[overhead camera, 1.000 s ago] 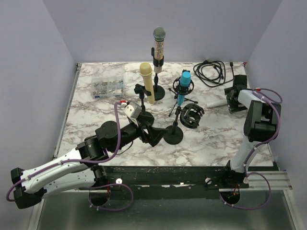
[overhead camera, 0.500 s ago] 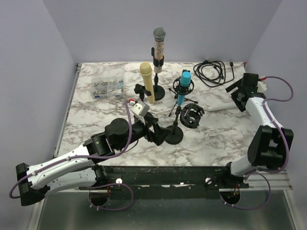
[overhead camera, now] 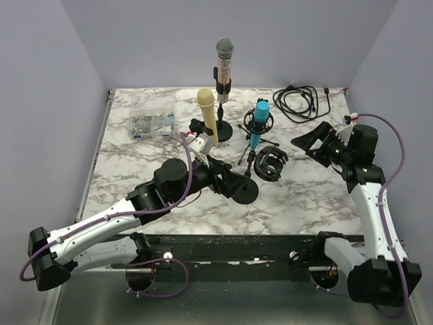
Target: Remove the microphone from the stand
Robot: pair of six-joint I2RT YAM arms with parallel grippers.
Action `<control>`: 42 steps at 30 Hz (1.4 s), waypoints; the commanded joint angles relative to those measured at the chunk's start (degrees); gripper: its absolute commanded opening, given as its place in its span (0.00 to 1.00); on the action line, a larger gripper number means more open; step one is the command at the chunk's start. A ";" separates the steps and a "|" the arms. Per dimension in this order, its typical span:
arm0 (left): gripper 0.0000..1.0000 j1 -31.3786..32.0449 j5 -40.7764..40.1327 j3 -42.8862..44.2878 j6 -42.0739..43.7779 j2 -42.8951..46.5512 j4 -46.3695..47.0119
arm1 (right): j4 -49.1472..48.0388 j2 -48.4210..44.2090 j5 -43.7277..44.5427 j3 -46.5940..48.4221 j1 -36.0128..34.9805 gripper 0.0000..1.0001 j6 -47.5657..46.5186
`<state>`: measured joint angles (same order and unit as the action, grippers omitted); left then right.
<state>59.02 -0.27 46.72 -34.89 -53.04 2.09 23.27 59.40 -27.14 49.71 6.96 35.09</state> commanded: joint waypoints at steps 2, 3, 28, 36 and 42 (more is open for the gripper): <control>0.92 -1.36 6.21 -2.93 -2.98 -0.23 5.94 | 3.77 -8.96 -14.27 1.18 -0.01 1.00 0.20; 0.92 -1.35 6.70 -3.85 -2.71 -0.15 7.60 | 5.84 -9.89 -14.37 2.24 0.04 1.00 -0.55; 0.69 -3.39 -7.81 19.89 -13.43 -17.54 -10.71 | 7.83 -9.02 -23.56 5.73 -5.65 1.00 -4.42; 0.53 -3.39 -8.08 19.69 -13.33 -21.45 -9.67 | 7.40 -8.69 -23.55 4.20 -6.07 1.00 -4.78; 0.37 -3.39 -7.81 17.22 -12.76 -21.85 -7.24 | 3.35 -8.12 -26.83 1.08 -6.67 0.97 -2.42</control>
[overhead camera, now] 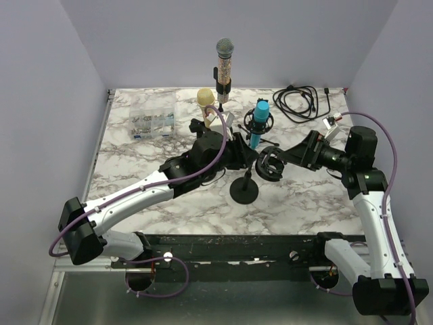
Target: Remove the microphone from the stand
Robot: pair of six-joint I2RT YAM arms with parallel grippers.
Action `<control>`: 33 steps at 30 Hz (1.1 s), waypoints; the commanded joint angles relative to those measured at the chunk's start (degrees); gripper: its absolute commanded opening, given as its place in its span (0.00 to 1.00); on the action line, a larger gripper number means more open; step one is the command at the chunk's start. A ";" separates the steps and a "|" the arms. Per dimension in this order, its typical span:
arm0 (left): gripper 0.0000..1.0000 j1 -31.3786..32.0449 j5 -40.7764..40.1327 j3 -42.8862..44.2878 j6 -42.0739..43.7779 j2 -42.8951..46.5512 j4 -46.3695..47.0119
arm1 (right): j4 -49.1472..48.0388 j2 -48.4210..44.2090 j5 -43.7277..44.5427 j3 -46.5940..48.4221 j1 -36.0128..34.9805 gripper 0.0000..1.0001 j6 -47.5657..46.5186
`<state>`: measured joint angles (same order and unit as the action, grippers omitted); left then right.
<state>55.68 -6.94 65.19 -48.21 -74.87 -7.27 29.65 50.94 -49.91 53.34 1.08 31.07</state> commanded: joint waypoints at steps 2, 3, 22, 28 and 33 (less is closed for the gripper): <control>0.33 -0.05 -1.15 -2.30 0.74 0.05 2.60 | -4.25 0.28 -4.33 -3.75 -0.95 0.95 2.35; 0.30 -0.05 -1.15 -2.75 0.82 0.08 2.69 | -4.63 0.29 -4.18 -4.18 -0.98 0.94 2.58; 0.14 2.06 0.71 -14.66 -0.84 -3.47 6.98 | -4.19 -0.90 -0.36 -4.22 -0.94 1.00 2.92; 0.13 2.24 -0.53 -18.56 -2.15 -3.01 8.36 | -4.42 -0.48 -0.39 -4.55 -0.99 1.00 2.34; 0.13 2.24 -2.20 -21.11 -1.94 -2.18 7.39 | -5.05 -0.74 -1.46 -3.88 -0.99 1.00 3.13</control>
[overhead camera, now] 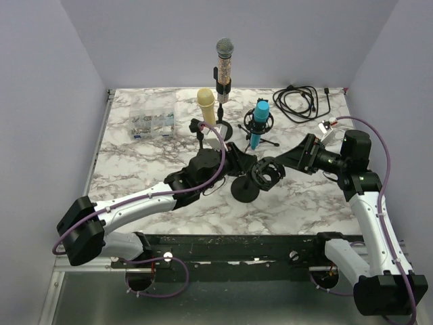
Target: Remove the microphone from the stand
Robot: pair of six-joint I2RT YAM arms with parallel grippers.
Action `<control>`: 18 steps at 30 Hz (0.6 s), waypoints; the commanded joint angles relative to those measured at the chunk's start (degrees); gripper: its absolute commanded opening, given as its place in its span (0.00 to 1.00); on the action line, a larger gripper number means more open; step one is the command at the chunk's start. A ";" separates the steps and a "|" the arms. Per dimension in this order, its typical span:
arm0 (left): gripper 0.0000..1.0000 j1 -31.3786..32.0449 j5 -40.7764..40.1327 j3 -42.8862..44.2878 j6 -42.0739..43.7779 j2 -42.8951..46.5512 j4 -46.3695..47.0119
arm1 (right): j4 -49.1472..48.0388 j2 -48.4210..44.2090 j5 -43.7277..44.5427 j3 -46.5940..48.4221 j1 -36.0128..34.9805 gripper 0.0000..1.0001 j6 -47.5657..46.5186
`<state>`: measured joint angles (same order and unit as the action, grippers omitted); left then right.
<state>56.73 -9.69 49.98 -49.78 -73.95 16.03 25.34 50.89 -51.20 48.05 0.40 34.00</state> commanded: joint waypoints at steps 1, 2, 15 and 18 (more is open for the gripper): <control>0.13 1.19 0.09 -6.30 -0.30 -2.83 -15.94 | -1.05 -0.94 -0.56 1.80 -0.32 1.00 0.58; 0.13 1.19 -0.17 -6.77 -0.26 -2.61 -15.94 | -1.43 -1.10 -0.81 2.16 -0.31 1.00 1.04; 0.13 1.19 0.46 -4.86 1.83 -5.56 -17.14 | -5.74 6.90 13.57 1.09 -16.88 1.00 0.81; 0.13 1.15 0.64 -6.34 1.54 -5.72 -16.34 | -6.33 6.90 16.75 0.80 -18.23 1.00 0.61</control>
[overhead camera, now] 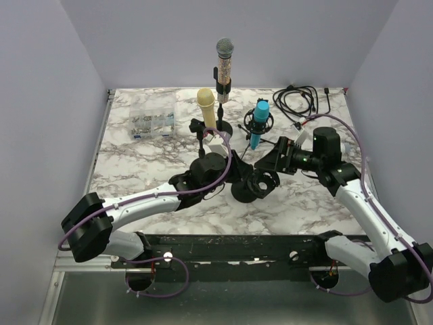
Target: Remove the microphone from the stand
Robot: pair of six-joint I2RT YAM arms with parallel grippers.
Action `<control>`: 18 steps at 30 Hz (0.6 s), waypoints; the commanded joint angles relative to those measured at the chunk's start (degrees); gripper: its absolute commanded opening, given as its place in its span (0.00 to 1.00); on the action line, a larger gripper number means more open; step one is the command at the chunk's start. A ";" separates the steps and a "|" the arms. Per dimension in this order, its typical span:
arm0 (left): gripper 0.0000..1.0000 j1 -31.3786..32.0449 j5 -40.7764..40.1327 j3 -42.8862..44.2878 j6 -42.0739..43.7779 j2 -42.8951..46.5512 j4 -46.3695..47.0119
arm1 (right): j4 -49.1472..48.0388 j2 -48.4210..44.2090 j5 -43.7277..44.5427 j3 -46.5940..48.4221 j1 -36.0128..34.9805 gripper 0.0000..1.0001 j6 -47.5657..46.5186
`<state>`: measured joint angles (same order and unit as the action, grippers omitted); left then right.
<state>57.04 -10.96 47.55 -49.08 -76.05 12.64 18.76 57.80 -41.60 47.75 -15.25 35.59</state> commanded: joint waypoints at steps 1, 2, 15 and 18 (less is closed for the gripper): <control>0.13 0.88 1.90 -4.25 0.86 -3.68 -12.92 | 0.80 0.03 8.25 1.23 -2.60 1.00 -1.79; 0.13 0.88 1.91 -4.39 0.96 -3.80 -12.96 | 1.58 0.10 9.60 1.52 -2.55 1.00 -2.57; 0.80 0.80 5.82 2.84 9.97 1.08 -17.30 | 9.07 4.31 9.41 3.31 -2.60 1.00 -12.38; 0.87 0.56 6.76 3.24 11.69 4.16 -17.26 | 13.59 2.84 14.49 5.72 -2.60 1.00 -11.73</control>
<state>57.41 -8.03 49.56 -43.22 -75.92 2.63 25.56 62.87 -33.28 49.39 -17.56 26.00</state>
